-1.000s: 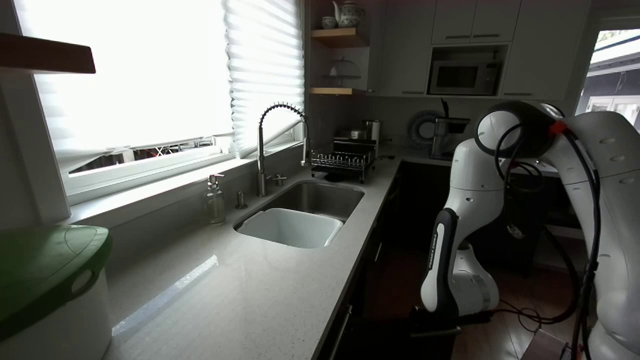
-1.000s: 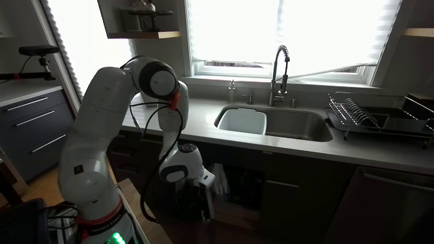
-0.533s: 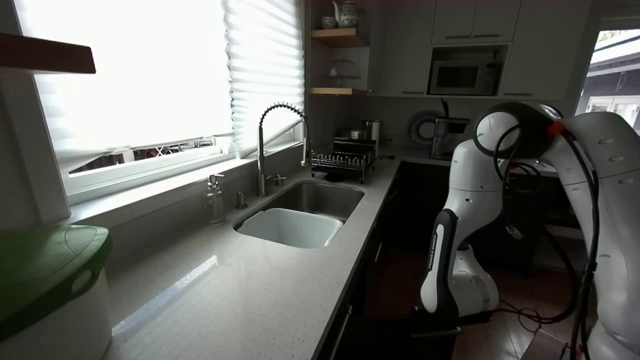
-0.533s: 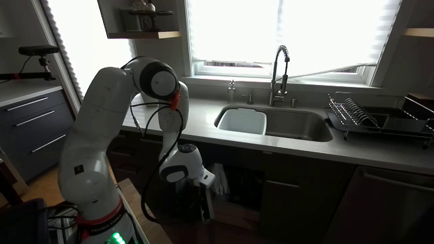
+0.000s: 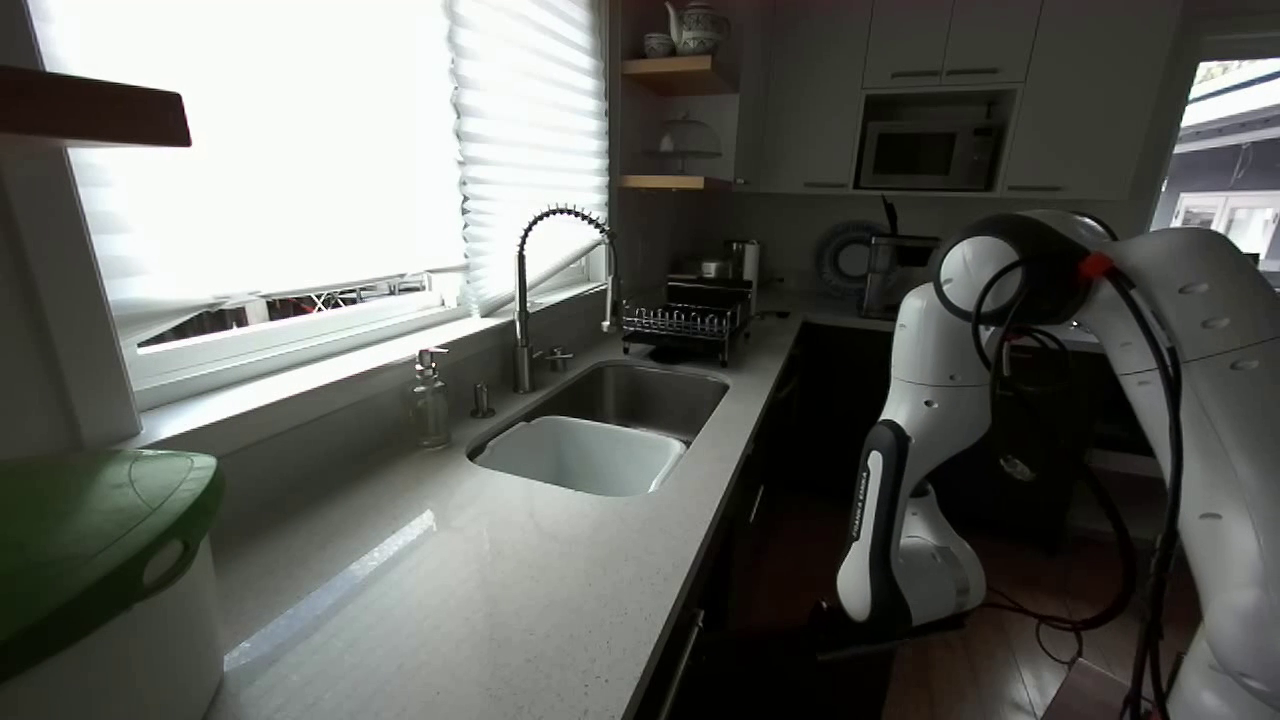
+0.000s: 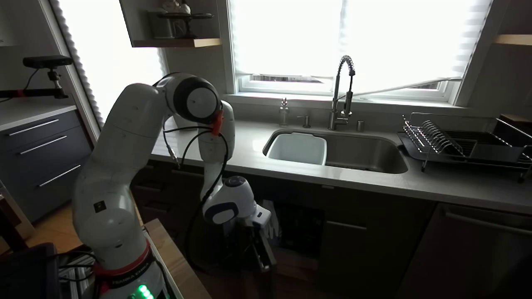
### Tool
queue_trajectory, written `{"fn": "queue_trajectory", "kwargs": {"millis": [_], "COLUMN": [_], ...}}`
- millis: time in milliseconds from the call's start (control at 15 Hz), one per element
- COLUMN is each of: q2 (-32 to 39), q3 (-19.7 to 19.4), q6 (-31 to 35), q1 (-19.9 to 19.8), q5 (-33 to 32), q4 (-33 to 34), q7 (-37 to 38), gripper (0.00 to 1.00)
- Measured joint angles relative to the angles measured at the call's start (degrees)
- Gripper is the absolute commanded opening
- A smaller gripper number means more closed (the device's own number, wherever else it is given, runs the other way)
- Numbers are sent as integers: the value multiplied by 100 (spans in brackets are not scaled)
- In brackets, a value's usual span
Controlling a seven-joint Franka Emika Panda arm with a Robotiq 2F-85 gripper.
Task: Close the opened under the sink cabinet door
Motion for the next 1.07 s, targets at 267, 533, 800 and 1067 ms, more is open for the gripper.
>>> {"fn": "queue_trajectory", "kwargs": {"millis": [267, 533, 800, 1067], "q2": [340, 860, 1434, 1865], "q3": [-271, -331, -326, -288], "q6": [207, 779, 1460, 1939], "q1": [160, 95, -95, -307], "q5": [-285, -784, -1545, -2307], "q4": [543, 1187, 1899, 2509], "q7": [-188, -473, -810, -997], "gripper": [100, 100, 100, 100]}}
